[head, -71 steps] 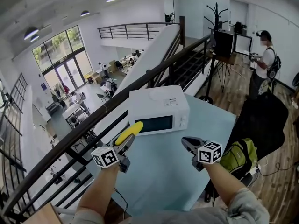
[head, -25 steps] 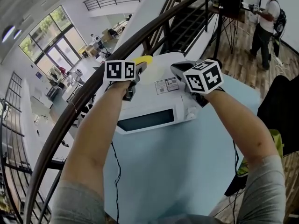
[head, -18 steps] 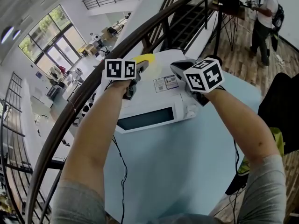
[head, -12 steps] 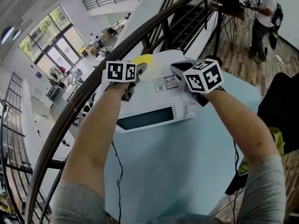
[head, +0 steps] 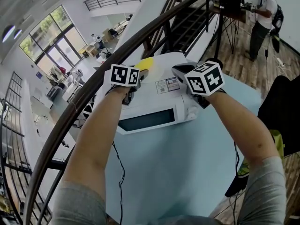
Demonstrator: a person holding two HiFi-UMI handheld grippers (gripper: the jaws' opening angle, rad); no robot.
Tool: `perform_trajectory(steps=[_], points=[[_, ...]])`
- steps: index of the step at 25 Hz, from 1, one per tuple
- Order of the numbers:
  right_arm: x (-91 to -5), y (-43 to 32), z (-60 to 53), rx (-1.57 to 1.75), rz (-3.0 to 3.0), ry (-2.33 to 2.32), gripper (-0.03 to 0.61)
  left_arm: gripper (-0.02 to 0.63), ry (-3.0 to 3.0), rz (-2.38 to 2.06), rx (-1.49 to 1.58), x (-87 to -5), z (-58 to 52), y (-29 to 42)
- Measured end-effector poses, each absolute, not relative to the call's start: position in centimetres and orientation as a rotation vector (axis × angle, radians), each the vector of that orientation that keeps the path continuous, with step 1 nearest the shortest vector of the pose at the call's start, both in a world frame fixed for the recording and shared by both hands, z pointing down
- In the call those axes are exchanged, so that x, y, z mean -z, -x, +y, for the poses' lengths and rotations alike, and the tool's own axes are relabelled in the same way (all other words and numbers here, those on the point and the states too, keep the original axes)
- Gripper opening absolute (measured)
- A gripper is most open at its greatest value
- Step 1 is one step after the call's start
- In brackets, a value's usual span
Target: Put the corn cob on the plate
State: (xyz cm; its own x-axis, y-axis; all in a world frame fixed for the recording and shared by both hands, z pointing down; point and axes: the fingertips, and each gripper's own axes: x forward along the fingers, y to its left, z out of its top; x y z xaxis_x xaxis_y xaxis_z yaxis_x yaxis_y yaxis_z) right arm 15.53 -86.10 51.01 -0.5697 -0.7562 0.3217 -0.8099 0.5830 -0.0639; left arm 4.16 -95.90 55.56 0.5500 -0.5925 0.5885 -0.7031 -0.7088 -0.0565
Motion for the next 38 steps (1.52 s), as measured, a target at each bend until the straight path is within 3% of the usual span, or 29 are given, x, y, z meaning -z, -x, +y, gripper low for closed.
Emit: perform_trajectory(steps=[9,27,38], points=[[-50.6,-15.2,-85.4,-0.303,-2.557,-1.289,0.018,0.344,-2.598,-1.086,-0.800,-54.0,-95.4,-3.9],[-46.1,-14.4,-82.0,-0.263,-2.503,-1.317,0.018,0.350,-2.586,-1.157,-0.666,-48.3,-91.5,-1.2],[-38.8,-12.9,-78.6,-0.184,-2.494,-1.371,0.018,0.347,-2.652,-1.208,-0.609,-41.4,-86.8,2.8]])
